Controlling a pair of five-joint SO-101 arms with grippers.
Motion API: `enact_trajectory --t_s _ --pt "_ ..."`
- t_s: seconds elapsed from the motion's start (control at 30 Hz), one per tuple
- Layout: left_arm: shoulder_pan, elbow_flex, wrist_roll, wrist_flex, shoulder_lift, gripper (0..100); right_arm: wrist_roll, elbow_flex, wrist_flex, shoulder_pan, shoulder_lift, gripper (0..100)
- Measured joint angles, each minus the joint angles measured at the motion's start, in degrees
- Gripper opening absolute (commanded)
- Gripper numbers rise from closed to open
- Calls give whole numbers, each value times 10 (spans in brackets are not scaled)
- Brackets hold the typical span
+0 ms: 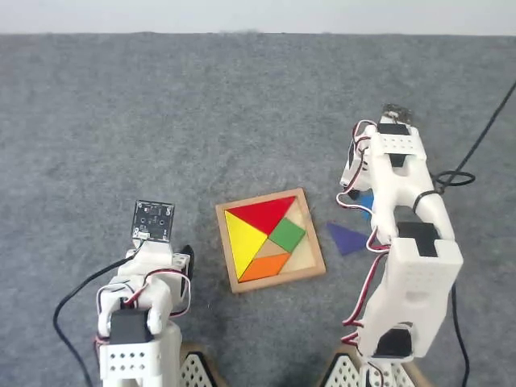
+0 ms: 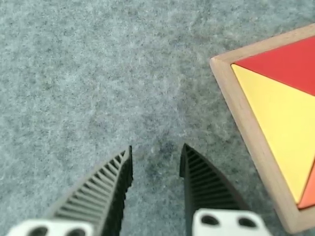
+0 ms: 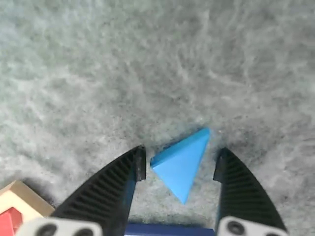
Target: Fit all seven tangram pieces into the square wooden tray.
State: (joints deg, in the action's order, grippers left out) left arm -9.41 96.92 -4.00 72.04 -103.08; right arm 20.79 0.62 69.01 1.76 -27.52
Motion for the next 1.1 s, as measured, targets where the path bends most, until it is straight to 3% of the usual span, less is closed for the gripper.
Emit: enact_trajectory --t_s 0.13,0.77,1.1 --pt "0 0 0 0 0 153 2 -5 4 -2 0 128" --pt "0 0 0 0 0 153 -3 -5 5 -13 5 122" --pt "0 0 0 0 0 153 -55 -4 22 70 49 122"
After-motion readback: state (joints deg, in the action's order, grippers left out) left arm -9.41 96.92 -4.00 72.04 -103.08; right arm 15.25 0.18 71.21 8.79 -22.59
